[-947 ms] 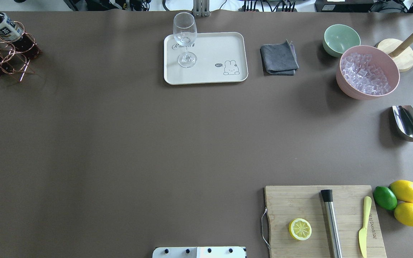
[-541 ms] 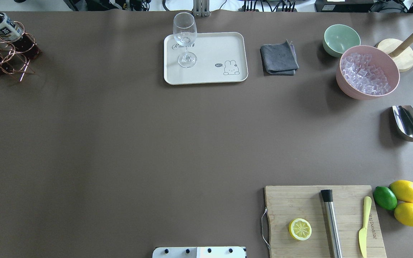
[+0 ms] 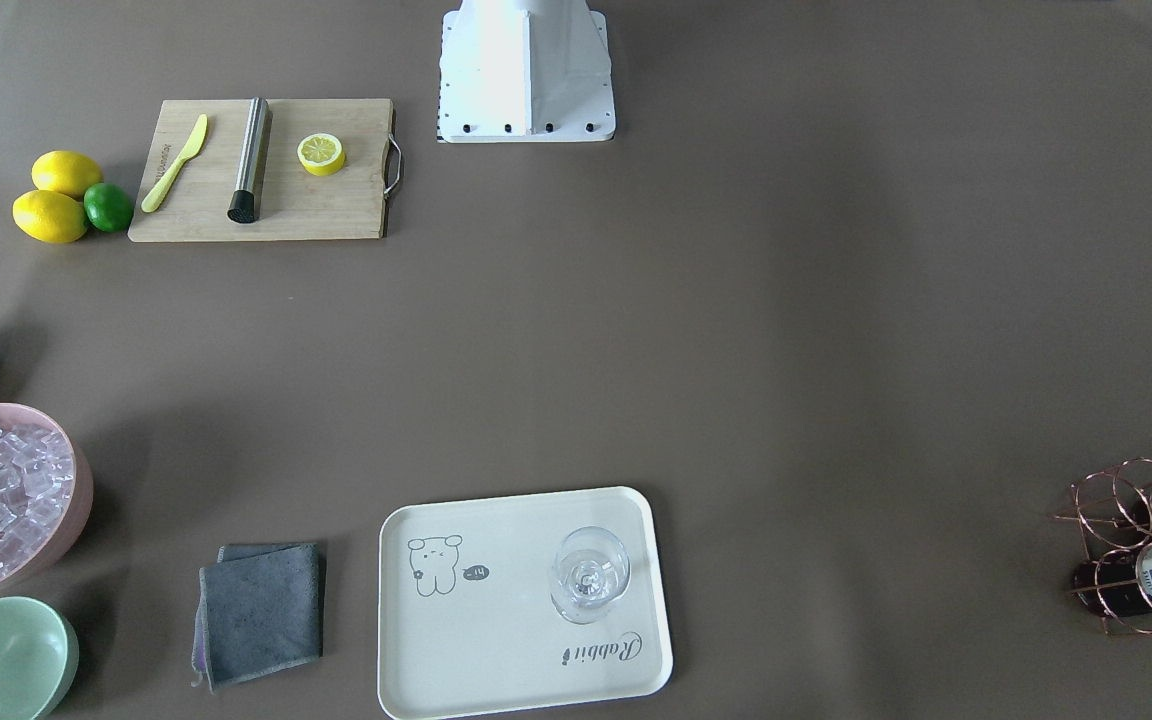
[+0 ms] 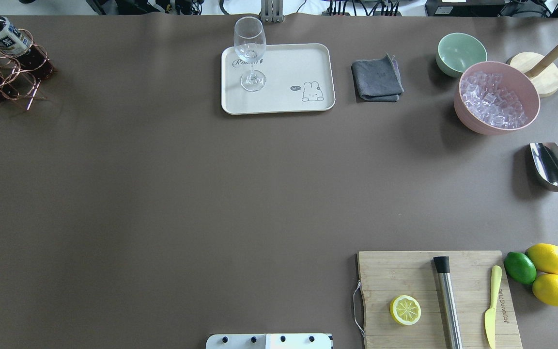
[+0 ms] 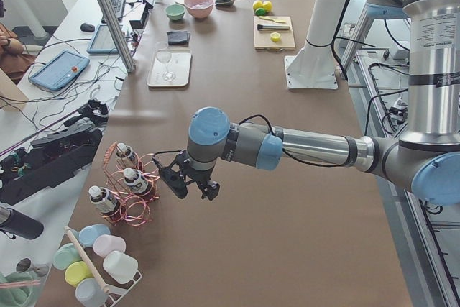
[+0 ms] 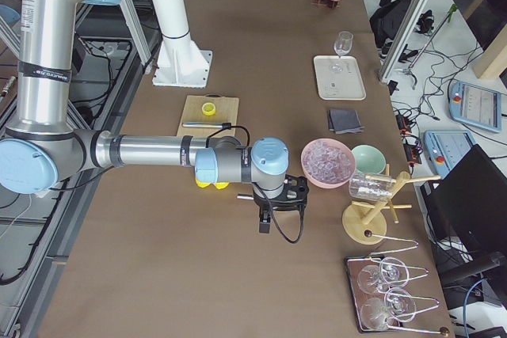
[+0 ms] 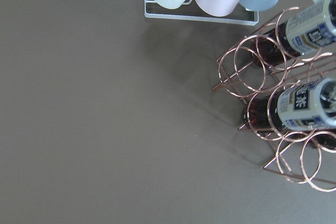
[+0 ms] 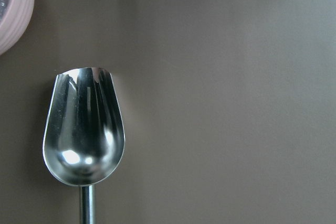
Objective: Take tea from basket to plate
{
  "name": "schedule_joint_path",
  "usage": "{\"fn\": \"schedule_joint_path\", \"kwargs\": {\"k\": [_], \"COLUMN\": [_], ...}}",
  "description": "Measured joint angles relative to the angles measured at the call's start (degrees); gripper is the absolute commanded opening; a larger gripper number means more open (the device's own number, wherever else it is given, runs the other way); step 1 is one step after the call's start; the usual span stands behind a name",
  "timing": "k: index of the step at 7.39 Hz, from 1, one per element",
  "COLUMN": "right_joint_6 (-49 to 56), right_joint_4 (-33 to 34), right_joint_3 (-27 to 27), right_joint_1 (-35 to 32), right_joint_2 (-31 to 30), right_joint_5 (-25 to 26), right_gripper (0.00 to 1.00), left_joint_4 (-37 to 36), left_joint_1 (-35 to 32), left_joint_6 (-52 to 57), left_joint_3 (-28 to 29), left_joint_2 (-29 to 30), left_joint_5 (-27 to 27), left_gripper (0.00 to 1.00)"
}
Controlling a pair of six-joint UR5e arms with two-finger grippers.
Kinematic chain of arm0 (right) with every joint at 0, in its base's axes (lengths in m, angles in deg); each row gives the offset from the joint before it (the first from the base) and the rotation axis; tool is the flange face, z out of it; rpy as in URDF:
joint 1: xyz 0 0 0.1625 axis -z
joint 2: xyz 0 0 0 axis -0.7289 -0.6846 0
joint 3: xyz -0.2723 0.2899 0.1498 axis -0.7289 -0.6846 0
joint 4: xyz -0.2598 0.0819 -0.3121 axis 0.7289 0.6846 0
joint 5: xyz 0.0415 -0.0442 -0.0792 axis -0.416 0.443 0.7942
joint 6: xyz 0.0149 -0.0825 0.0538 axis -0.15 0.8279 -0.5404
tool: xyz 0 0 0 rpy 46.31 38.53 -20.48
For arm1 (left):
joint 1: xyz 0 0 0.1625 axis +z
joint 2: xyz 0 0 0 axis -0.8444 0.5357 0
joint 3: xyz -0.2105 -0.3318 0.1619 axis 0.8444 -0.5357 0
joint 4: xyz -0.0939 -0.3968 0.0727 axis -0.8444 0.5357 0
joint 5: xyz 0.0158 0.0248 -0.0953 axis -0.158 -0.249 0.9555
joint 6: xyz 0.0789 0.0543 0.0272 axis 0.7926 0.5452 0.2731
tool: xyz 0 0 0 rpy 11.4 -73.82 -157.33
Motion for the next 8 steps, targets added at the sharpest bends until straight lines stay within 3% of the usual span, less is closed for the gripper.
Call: {"fn": "schedule_joint_path", "kwargs": {"k": [3,6,8], "right_joint_6": [-0.12,-0.53,-0.72], "right_joint_4": [-3.86,-11.39,-18.15], "right_joint_3": [0.21,0.45,0.44], "right_joint_1": [4.32,8.09,12.07], "right_joint_2": [3.15,6.08,8.23], "right_joint_5": [-3.08,-10.70,-12.20], "right_gripper": [1.00,1.00,1.00], "left_joint_4": [0.58,2.33,3.18], "left_joint_1": [-1.45,-1.14,-0.25], "left_joint_6": [-14.76,-17.46,-17.98], "left_joint_3": [7.36,14.66,18.52], "left_joint_2": [11.20,19.48,23.00], "left_joint_5": [-0.03,-0.04,-0.05], "left_gripper": [0.98,0.98,0.98]}}
